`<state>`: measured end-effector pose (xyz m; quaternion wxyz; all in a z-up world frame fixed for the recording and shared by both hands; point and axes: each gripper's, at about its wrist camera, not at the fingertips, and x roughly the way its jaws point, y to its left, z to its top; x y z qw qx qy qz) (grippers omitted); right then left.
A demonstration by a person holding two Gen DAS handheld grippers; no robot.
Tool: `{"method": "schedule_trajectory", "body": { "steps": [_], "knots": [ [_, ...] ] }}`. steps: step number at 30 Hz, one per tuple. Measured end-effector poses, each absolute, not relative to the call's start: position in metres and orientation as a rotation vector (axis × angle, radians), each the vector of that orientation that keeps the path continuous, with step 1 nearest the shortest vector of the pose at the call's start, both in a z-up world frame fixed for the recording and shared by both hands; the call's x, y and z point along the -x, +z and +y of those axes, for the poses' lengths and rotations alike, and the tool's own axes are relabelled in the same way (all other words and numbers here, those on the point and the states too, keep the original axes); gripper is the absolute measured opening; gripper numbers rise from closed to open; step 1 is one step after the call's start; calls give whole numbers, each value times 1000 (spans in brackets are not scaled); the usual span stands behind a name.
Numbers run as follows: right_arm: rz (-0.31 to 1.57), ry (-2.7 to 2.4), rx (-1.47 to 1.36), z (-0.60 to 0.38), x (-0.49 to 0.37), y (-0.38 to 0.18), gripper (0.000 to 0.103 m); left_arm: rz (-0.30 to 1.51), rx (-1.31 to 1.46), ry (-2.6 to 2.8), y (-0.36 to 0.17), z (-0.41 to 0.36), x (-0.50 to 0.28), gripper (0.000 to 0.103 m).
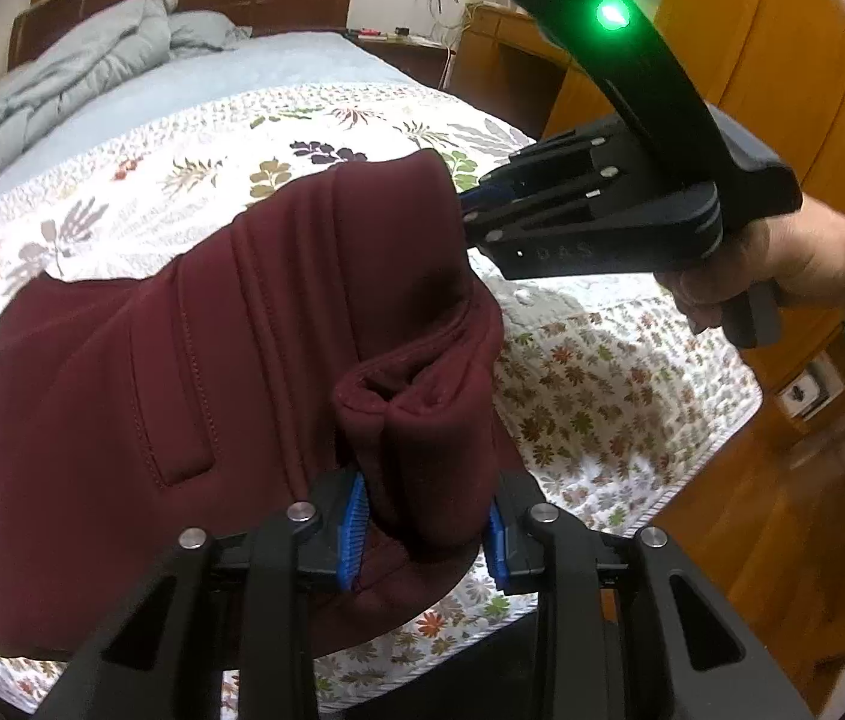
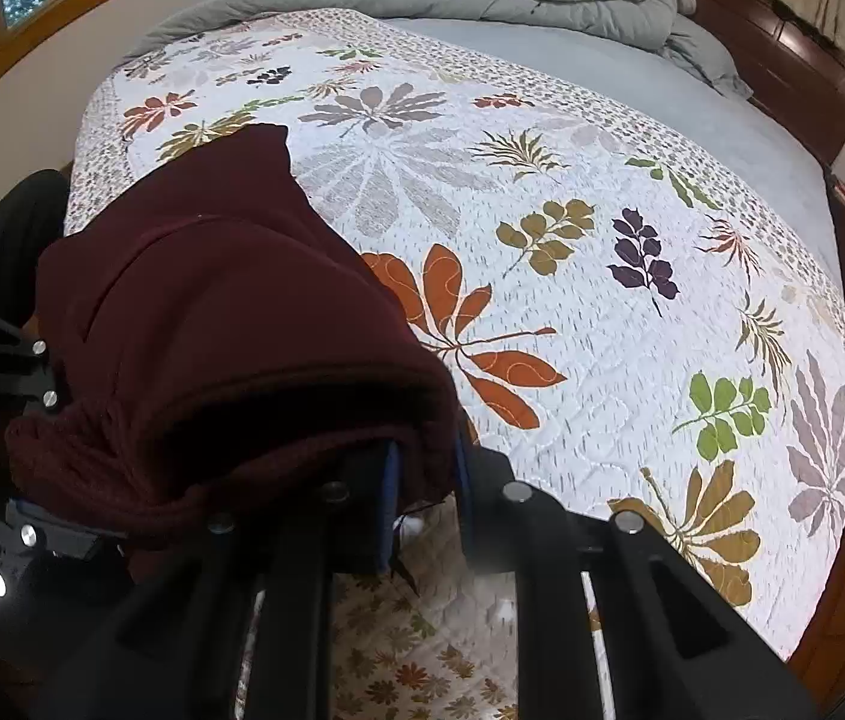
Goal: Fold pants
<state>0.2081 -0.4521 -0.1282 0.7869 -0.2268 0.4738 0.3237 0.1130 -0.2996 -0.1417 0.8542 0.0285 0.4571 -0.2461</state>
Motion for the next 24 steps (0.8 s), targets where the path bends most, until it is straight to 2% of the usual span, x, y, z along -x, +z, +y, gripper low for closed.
{"method": "schedule_trajectory", "body": {
  "steps": [2, 5, 6, 7, 9, 10, 12, 14, 17, 18, 21, 24],
  "knots": [
    [1030, 681, 490, -452, -208, -130, 18, 948, -82, -510, -142, -302, -110, 32],
    [1063, 615, 501, -451, -206, -133, 26, 938, -106, -519, -139, -302, -108, 34],
    [1071, 598, 491, -451, -206, -132, 29, 933, -110, -520, -137, -301, -107, 39],
    [1085, 565, 474, -453, -205, -132, 34, 926, -100, -534, -133, -299, -106, 49],
    [1109, 532, 417, -460, -202, -130, 52, 916, -79, -570, -122, -294, -102, 60],
    [1121, 492, 404, -464, -201, -131, 56, 910, -81, -575, -117, -292, -100, 65],
    [1170, 395, 328, -478, -200, -134, 76, 884, -71, -608, -102, -280, -90, 70],
    [1229, 293, 197, -501, -199, -136, 79, 864, -37, -655, -88, -260, -81, 71],
    [1295, 189, -188, -549, -186, -136, 83, 846, 54, -732, -64, -204, -71, 77],
    [1288, 195, -372, -564, -175, -137, 86, 838, 64, -730, -60, -190, -72, 77],
    [1242, 349, -696, -569, -147, -143, 91, 825, 96, -669, -55, -137, -91, 78],
    [1252, 438, -787, -549, -133, -158, 92, 876, 181, -596, -68, -97, -124, 78]
  ]
}}
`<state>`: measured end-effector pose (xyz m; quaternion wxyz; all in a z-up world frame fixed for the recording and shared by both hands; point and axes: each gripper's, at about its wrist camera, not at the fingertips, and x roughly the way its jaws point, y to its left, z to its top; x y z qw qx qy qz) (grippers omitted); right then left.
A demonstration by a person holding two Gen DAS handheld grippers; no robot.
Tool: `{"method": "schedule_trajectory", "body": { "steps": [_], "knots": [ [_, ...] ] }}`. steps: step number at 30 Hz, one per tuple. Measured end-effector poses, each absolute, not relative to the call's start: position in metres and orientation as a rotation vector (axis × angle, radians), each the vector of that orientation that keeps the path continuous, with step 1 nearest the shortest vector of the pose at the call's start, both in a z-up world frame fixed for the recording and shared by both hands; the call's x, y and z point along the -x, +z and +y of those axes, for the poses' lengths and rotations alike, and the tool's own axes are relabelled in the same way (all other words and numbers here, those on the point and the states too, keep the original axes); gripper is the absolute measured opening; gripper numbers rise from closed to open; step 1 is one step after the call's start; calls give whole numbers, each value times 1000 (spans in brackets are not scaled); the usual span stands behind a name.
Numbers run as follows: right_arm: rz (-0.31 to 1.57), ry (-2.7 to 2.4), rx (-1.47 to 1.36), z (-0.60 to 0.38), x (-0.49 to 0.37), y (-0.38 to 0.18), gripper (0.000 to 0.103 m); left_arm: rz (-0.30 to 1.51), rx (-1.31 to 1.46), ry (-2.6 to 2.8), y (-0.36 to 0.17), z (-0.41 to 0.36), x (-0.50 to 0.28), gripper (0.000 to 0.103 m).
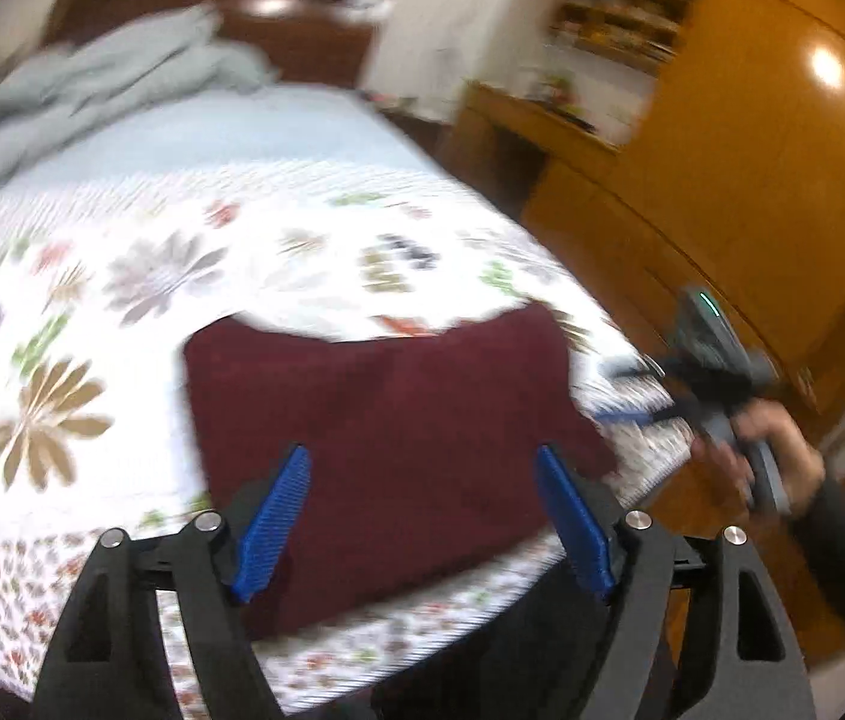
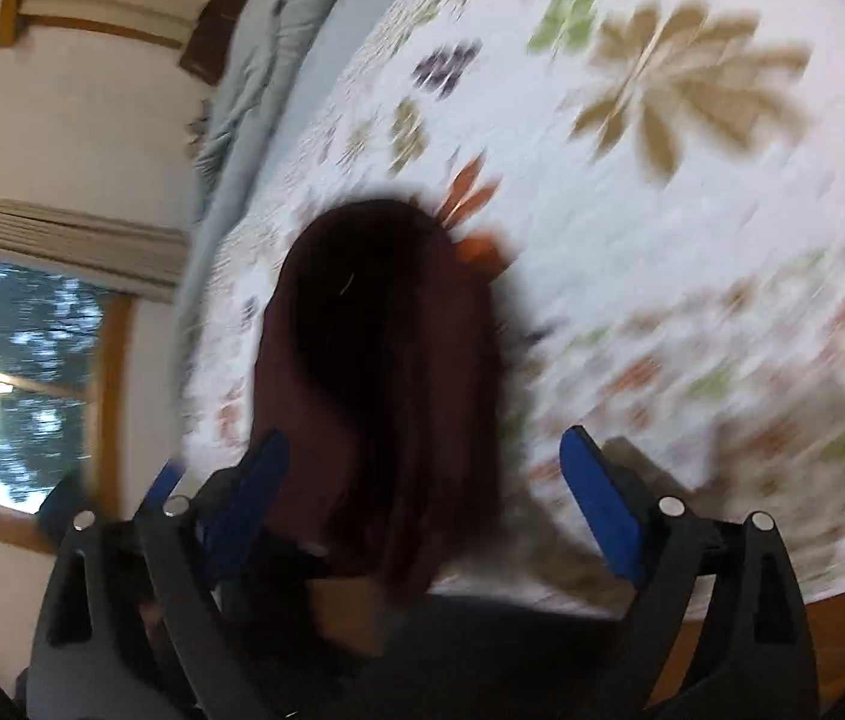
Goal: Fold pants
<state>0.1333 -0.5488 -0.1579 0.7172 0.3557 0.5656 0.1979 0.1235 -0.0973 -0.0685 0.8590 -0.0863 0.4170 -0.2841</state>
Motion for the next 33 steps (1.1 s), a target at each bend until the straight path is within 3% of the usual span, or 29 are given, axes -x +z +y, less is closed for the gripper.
{"method": "schedule_trajectory", "body": {
  "steps": [7, 11, 13, 14, 15, 21, 26, 28, 31, 33],
  "knots": [
    [1237, 478, -867, -518, -138, -165, 92, 1002, 369, -424, -114, -30, -177, 78],
    [1332, 449, -787, -500, -150, -168, 91, 996, 346, -426, -126, -22, -173, 78],
    [1357, 416, -739, -493, -151, -165, 67, 997, 340, -431, -130, -20, -170, 78],
    [1356, 409, -716, -491, -153, -162, 36, 993, 338, -433, -130, -18, -169, 78],
    [1362, 405, -698, -489, -156, -156, 23, 982, 338, -437, -129, -15, -168, 78],
    [1396, 405, -529, -460, -168, -111, 20, 937, 388, -474, -124, -12, -172, 78],
    [1165, 560, -440, -439, -152, -48, 19, 911, 435, -510, -123, -19, -172, 78],
    [1144, 550, -486, -463, -136, -71, 19, 918, 428, -505, -126, -22, -172, 78],
    [1250, 354, -645, -522, -110, -166, 17, 940, 417, -500, -135, -27, -174, 78],
    [1213, 353, -735, -537, -102, -184, 20, 943, 415, -499, -136, -31, -177, 78]
  ]
}}
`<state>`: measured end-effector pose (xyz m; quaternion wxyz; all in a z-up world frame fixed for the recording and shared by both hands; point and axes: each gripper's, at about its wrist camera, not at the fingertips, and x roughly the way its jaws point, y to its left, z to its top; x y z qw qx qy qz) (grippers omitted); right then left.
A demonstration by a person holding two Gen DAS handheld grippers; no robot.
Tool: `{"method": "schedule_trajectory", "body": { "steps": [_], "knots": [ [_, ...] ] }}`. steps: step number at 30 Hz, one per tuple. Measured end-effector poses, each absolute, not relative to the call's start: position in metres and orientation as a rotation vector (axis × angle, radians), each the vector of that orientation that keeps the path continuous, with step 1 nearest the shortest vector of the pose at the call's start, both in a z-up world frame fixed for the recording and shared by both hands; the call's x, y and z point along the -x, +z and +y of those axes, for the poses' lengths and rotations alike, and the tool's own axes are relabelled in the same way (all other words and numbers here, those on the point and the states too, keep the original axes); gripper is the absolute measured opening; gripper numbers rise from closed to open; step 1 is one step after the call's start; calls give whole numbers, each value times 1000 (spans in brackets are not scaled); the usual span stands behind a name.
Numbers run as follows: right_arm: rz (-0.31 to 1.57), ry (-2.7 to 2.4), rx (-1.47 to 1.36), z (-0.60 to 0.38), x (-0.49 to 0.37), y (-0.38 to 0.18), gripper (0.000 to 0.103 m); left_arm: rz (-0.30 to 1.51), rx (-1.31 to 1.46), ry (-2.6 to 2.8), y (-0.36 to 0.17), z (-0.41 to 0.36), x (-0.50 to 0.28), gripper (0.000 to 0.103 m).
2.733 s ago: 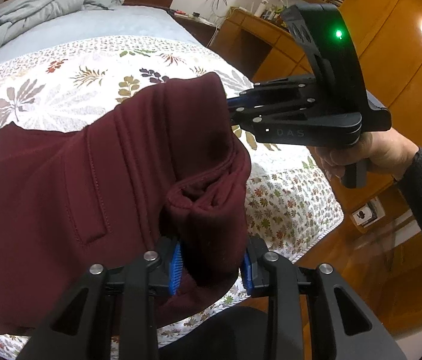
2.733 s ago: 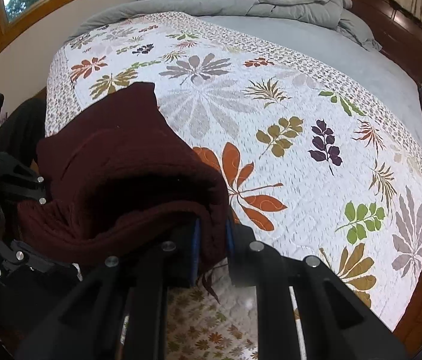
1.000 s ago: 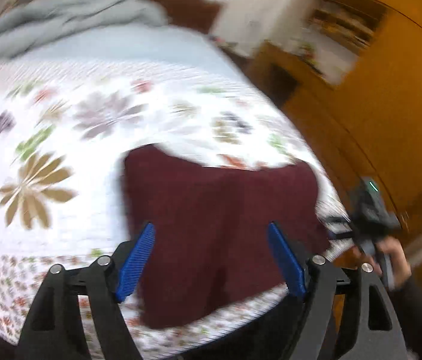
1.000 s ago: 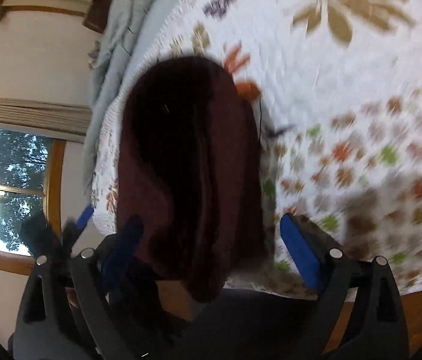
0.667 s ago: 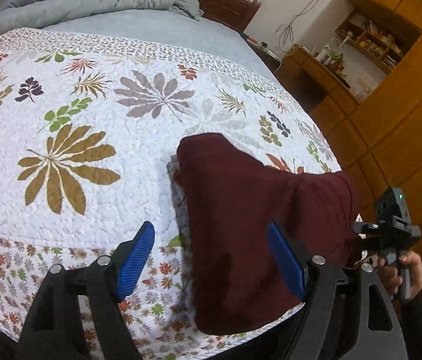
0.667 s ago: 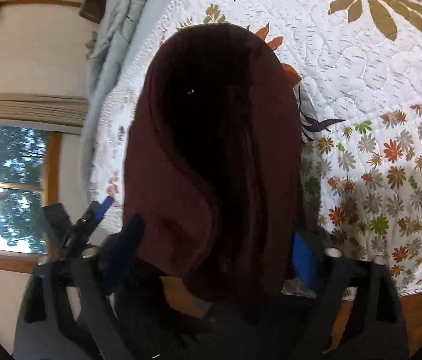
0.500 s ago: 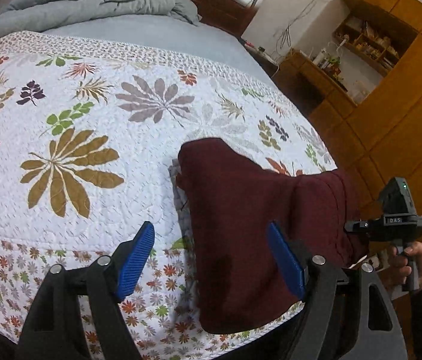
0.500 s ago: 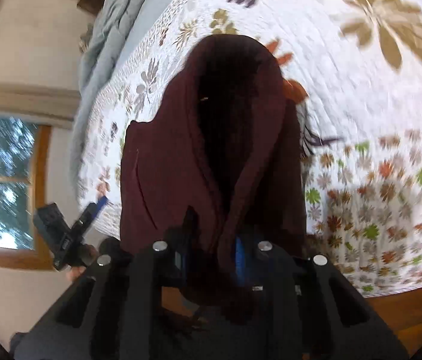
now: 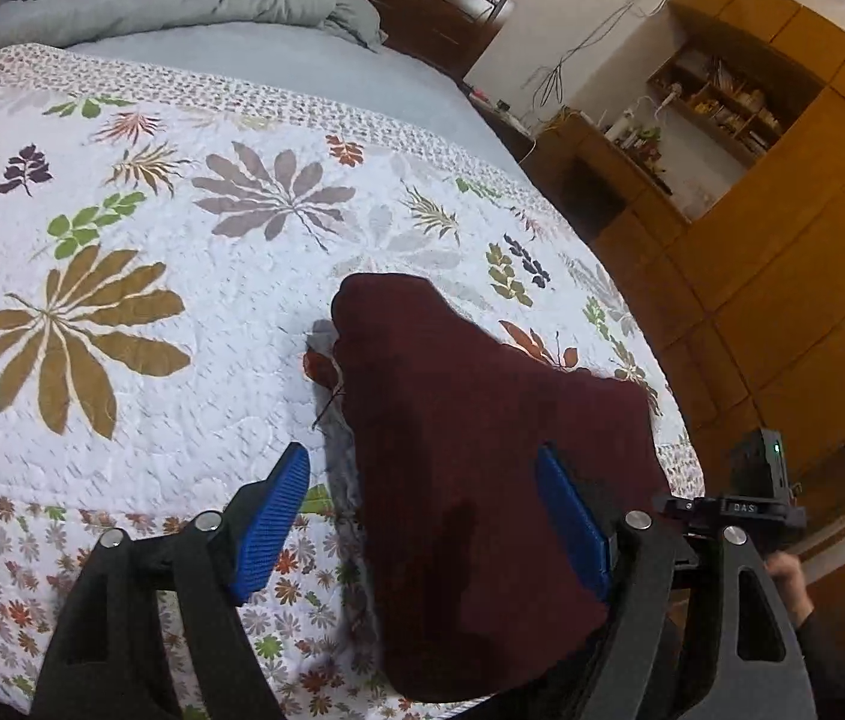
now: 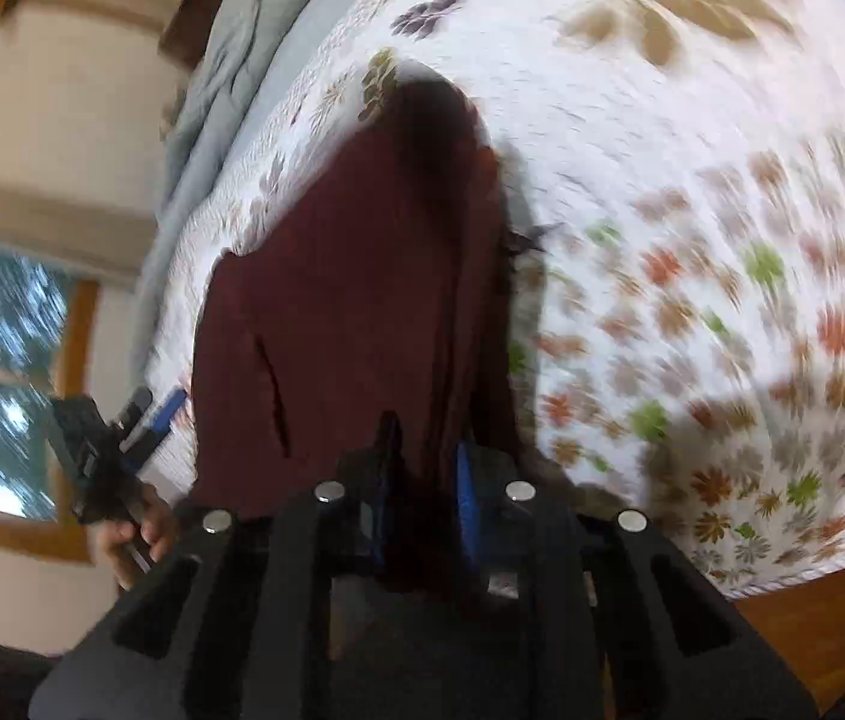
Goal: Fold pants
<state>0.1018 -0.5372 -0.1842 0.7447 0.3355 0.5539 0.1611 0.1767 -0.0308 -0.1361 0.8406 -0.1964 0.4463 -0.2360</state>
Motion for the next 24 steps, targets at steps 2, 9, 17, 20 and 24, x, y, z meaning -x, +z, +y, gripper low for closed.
{"method": "schedule_trajectory", "body": {
  "steps": [2, 9, 17, 20, 24],
  "knots": [
    [1169, 374, -732, -539, -101, -175, 21, 919, 432, -507, -129, -32, -179, 78],
    [1204, 372, -685, -536, -104, -166, 32, 867, 598, -701, -107, -39, -216, 78],
    [1045, 474, -679, -515, -143, -107, 50, 1112, 840, -844, -175, -50, -283, 76],
    [1066, 560, -730, -497, -169, -126, 50, 1132, 842, -821, -198, -46, -292, 60],
    [1176, 519, -840, -518, -161, -188, 0, 1154, 964, -786, -233, -29, -296, 18]
  ]
}}
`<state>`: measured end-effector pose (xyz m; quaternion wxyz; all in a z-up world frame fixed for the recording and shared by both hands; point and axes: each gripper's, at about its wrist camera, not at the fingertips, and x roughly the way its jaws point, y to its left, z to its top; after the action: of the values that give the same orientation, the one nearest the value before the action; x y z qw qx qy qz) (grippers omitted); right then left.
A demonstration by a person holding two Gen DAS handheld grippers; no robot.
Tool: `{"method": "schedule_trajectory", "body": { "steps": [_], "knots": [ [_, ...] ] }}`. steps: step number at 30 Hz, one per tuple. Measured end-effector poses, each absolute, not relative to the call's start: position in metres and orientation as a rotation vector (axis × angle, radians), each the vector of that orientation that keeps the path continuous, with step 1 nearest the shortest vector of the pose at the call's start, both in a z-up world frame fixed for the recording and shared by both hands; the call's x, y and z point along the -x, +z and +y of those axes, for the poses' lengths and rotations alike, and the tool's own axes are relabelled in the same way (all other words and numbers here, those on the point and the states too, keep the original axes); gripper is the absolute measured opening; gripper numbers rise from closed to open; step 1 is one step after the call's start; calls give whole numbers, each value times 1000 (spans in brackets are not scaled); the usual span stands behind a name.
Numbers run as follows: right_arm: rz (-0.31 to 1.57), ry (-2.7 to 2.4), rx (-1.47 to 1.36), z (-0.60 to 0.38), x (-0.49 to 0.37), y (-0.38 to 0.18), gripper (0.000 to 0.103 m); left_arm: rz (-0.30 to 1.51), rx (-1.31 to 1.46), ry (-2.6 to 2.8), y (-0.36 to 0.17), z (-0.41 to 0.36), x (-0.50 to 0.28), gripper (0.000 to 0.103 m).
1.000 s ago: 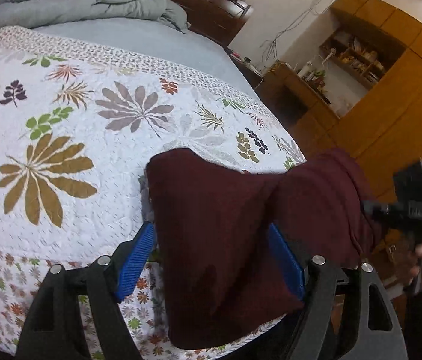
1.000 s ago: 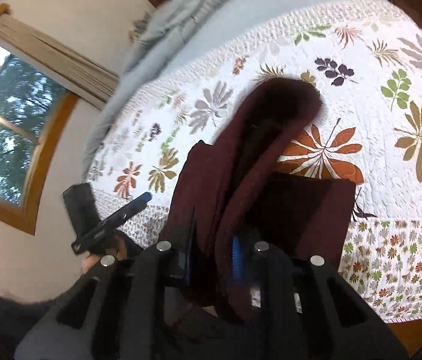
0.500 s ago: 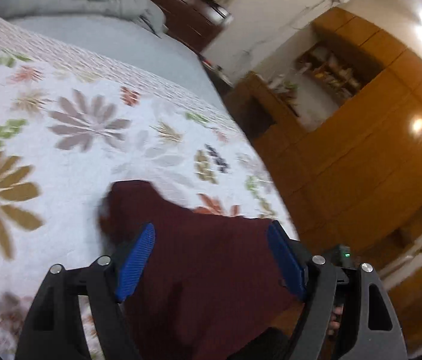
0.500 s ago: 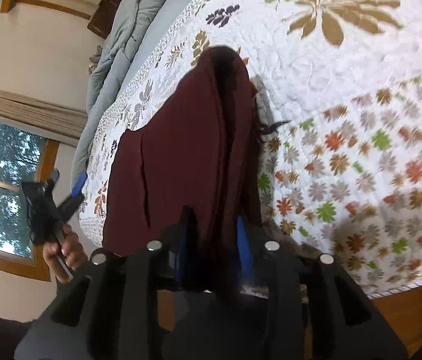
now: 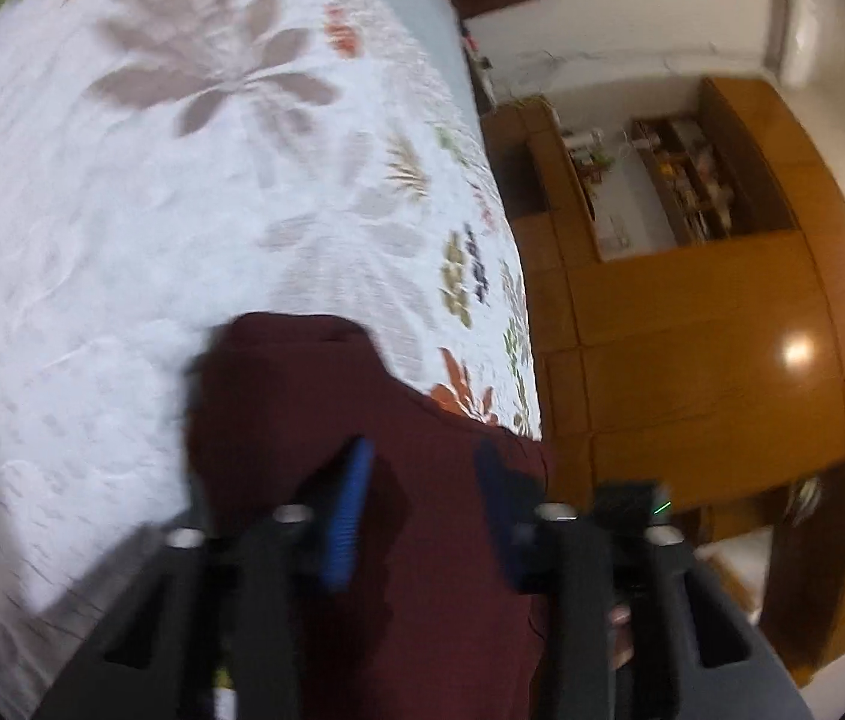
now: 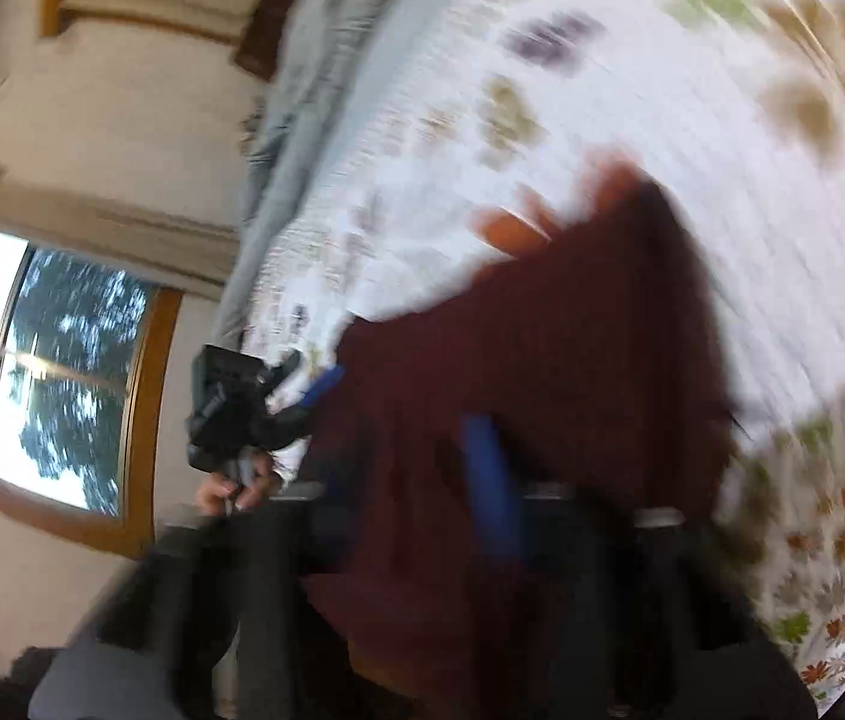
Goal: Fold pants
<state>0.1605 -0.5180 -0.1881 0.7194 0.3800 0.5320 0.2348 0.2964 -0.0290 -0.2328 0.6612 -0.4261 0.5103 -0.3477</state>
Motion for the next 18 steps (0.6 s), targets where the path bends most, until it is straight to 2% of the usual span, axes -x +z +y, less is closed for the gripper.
{"method": "schedule_trajectory", "body": {
  "steps": [1, 4, 8, 9, 10, 11, 12, 15, 17, 18],
  "knots": [
    [1183, 514, -882, -526, -152, -199, 0, 1156, 1000, -776, -242, -24, -296, 4],
    [1158, 552, -988, -542, -122, -218, 0, 1151, 1102, -784, -266, -19, -291, 3],
    [1165, 526, -936, -541, -119, -204, 0, 1144, 1105, -795, -258, -19, -293, 3],
    [1165, 511, -898, -539, -121, -195, 3, 1130, 1091, -793, -250, -16, -293, 12],
    [1156, 505, -875, -539, -121, -187, 7, 1114, 1077, -789, -242, -13, -293, 30],
    [1142, 506, -855, -537, -119, -174, 21, 1095, 1060, -785, -231, -9, -289, 37],
    [1132, 517, -846, -534, -119, -170, 29, 1071, 1031, -796, -216, -6, -280, 41],
    [1099, 614, -801, -513, -107, -144, 32, 1026, 967, -898, -184, -10, -242, 43],
    [1101, 661, -781, -504, -96, -143, 35, 1052, 933, -930, -183, -20, -209, 43],
    [1121, 671, -765, -500, -91, -148, 32, 1087, 918, -932, -188, -26, -194, 43]
  ]
}}
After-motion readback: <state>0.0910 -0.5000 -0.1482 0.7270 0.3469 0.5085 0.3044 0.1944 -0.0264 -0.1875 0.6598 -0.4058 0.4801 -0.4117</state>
